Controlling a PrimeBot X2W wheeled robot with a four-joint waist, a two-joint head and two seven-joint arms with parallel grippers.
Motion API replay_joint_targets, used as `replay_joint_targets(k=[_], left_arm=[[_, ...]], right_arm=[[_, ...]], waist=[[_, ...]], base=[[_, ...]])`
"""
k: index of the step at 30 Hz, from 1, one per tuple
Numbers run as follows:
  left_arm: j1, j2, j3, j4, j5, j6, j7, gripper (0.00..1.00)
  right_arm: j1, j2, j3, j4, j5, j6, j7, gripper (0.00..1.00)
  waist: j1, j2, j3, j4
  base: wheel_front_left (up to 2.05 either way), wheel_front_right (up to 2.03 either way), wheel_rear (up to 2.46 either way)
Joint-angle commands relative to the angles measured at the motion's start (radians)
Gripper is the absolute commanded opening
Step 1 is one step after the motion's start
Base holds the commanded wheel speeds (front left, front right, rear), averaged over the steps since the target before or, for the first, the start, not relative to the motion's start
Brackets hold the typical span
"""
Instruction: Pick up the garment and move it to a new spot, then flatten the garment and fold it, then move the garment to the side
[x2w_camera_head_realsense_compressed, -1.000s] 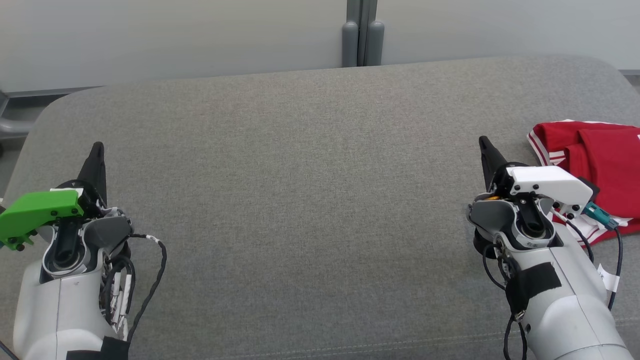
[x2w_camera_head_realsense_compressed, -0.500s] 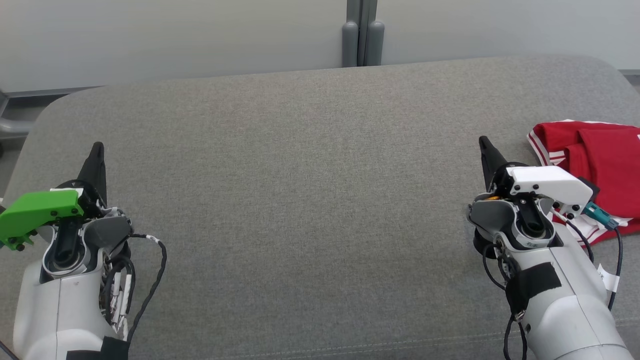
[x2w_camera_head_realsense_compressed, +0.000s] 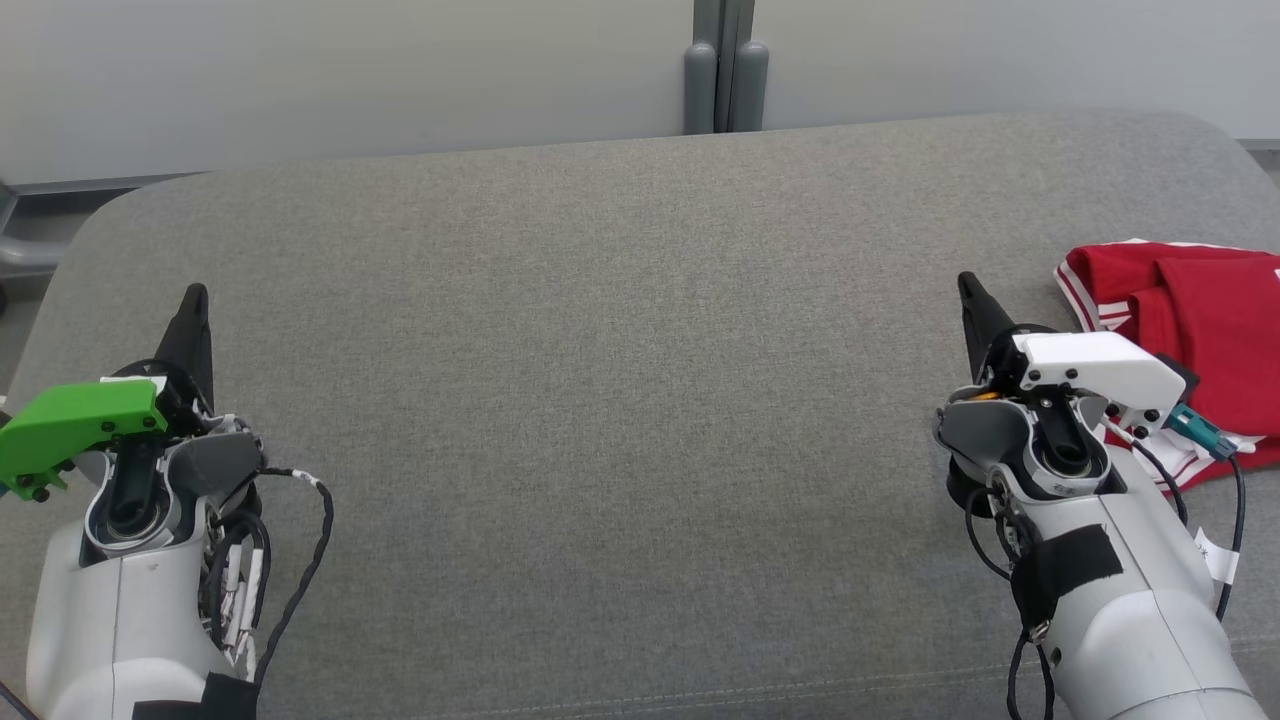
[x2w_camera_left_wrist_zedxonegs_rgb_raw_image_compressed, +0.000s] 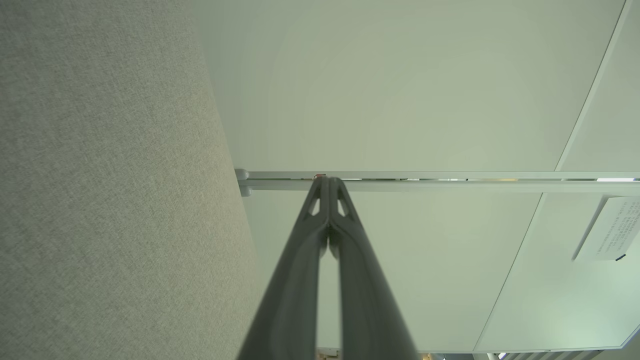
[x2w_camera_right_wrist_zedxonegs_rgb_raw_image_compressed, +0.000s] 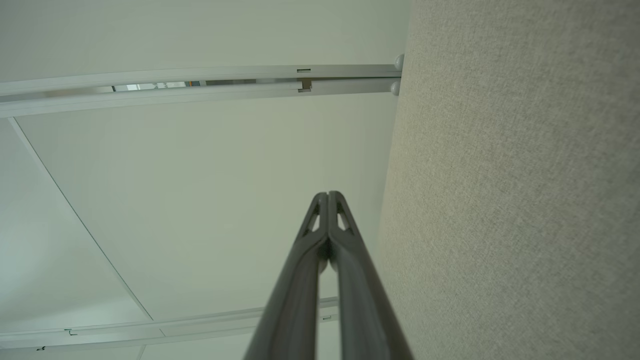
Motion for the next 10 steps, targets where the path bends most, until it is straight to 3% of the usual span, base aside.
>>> replay_joint_targets(k=[1,10], left_arm=[[-0.013,0.003,0.002,0.0,-0.006,-0.004,0.001,0.0],[-0.013,0.003,0.001,-0.001,-0.006,-0.004,0.001,0.0]], right_arm=[[-0.008,-0.004,0.002,0.001,0.001,0.0,0.001,0.0],[-0.008,-0.004,0.002,0.001,0.001,0.0,0.001,0.0]], waist=[[0.0,0.0,0.0,0.0],[0.0,0.0,0.0,0.0]], base=[[0.0,0.0,0.0],[0.0,0.0,0.0]])
